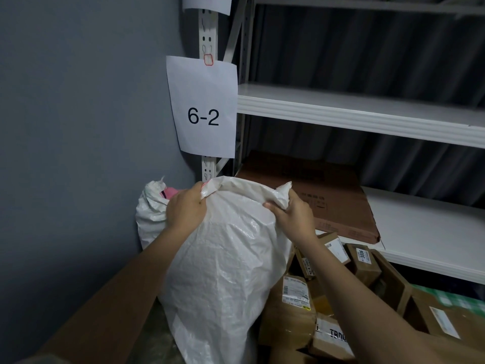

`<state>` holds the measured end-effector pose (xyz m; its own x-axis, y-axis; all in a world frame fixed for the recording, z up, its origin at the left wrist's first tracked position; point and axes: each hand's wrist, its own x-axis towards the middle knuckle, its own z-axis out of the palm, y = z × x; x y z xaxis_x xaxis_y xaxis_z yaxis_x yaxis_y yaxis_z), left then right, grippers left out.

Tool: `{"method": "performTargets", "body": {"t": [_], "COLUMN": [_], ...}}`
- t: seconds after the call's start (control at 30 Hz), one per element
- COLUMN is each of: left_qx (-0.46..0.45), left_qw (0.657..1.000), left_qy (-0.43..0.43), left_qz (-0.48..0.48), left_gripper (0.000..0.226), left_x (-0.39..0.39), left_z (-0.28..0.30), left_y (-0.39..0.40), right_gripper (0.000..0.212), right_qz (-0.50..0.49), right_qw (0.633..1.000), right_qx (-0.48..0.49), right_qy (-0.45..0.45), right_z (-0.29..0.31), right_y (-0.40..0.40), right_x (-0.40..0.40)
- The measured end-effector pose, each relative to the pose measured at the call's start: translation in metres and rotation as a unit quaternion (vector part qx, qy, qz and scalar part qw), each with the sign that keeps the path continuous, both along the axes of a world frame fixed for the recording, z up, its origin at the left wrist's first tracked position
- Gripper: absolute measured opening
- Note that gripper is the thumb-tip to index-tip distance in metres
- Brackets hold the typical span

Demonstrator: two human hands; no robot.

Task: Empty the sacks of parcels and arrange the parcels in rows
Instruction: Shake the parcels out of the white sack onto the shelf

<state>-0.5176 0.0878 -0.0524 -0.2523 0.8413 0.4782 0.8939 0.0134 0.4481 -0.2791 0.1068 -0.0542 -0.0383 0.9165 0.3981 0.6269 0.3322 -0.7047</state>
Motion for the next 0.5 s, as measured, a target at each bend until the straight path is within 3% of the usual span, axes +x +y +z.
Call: {"method": "performTargets", "body": {"t": [0.17, 0.5], "left_qx": [0.008, 0.055], "left_qw": [1.0, 0.995], "left_qy": [-0.011, -0.081], "left_qz": [0.011, -0.012], "left_gripper": [0.029, 0.03], "left_x": [0.003, -0.001], "left_z": [0.003, 0.009], "left_y": [0.006, 0.024], "right_gripper": [0.039, 0.035], "right_qz": [-0.038, -0.072], "right_qw": [0.998, 0.989], "right_qx": [0.046, -0.003], "right_qy": [0.004, 0.133], "right_z": [-0.001, 0.005], "right_y": [0.008, 0.026], "right_x": [-0.008, -0.027]}}
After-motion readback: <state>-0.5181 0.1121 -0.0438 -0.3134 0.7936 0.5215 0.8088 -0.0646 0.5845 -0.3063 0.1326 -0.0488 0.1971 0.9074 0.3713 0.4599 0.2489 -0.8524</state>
